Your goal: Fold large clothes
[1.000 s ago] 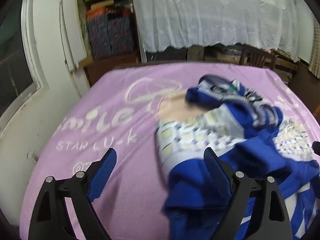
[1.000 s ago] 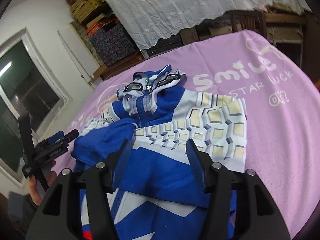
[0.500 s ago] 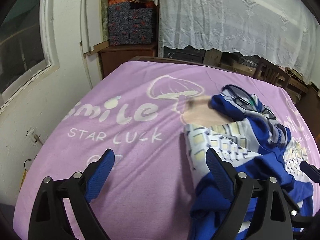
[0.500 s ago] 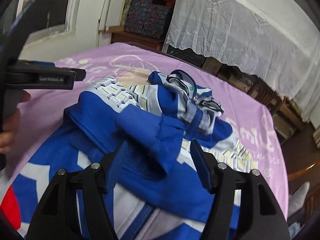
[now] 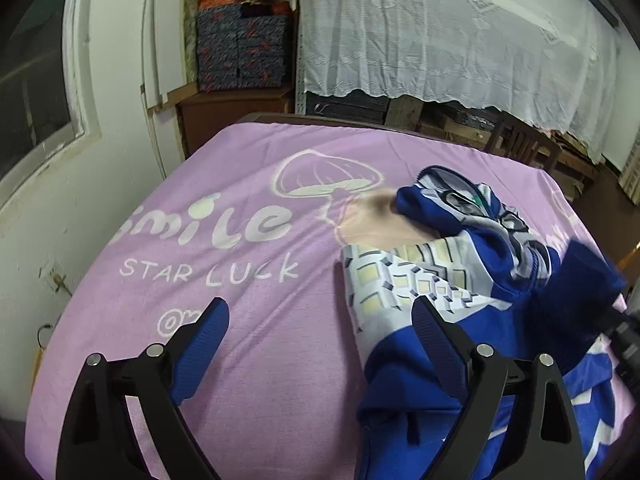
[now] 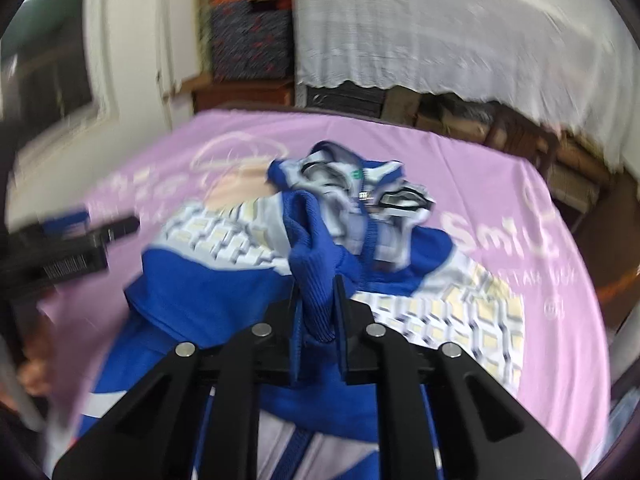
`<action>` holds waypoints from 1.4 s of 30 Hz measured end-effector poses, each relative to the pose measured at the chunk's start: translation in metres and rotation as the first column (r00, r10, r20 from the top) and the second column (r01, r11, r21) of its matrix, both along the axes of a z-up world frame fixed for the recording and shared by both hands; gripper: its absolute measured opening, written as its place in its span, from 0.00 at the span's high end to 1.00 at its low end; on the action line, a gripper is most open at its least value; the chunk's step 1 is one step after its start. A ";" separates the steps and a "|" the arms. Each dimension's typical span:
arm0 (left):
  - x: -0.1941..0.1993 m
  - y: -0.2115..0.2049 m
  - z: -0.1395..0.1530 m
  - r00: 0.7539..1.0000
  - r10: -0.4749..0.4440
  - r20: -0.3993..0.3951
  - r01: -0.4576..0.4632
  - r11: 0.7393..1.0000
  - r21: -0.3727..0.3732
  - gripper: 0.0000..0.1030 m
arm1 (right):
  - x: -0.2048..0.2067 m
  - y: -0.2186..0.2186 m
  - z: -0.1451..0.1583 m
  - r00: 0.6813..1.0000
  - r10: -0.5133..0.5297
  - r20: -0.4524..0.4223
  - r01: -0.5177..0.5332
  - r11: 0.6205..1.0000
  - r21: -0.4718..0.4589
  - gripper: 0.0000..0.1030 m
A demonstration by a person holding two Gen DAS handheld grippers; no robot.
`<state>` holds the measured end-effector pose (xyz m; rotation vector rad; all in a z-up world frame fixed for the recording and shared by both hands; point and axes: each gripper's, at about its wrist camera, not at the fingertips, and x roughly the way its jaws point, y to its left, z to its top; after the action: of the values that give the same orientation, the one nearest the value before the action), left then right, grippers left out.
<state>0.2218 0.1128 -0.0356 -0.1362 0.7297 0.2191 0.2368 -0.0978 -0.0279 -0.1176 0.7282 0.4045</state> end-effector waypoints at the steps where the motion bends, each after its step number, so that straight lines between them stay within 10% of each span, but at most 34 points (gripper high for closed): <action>1: 0.000 -0.002 -0.001 1.000 -0.006 -0.001 0.006 1.000 0.009 0.10 | 0.001 -0.017 0.004 1.000 -0.022 -0.020 0.023 0.998 0.059 0.88; 14: 0.019 -0.044 -0.045 0.979 -0.071 -0.189 0.114 0.968 0.224 0.08 | 0.014 -0.126 -0.054 0.953 -0.202 -0.227 0.258 0.931 0.257 0.88; 24: 0.012 -0.042 -0.033 0.992 -0.036 -0.122 0.068 0.959 0.274 0.04 | 0.018 -0.160 -0.069 0.902 -0.287 -0.321 0.387 0.868 0.312 0.70; 30: 0.005 -0.049 0.008 0.982 -0.187 -0.009 0.187 0.982 0.025 0.04 | 0.004 -0.153 -0.028 0.937 -0.269 -0.224 0.337 0.864 0.374 0.67; 35: 0.025 -0.087 -0.003 0.962 -0.266 -0.060 0.269 0.962 0.048 0.04 | 0.014 -0.093 -0.023 0.968 -0.055 -0.246 0.157 0.895 0.417 0.67; 42: 0.049 -0.076 -0.061 0.938 -0.264 -0.224 0.262 0.964 -0.040 0.03 | 0.036 -0.075 -0.070 0.936 -0.019 -0.351 0.161 0.910 0.382 0.77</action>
<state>0.2711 0.0373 -0.0966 -0.0209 0.9688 -0.0262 0.2725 -0.1726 -0.0977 0.3904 0.9717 0.4848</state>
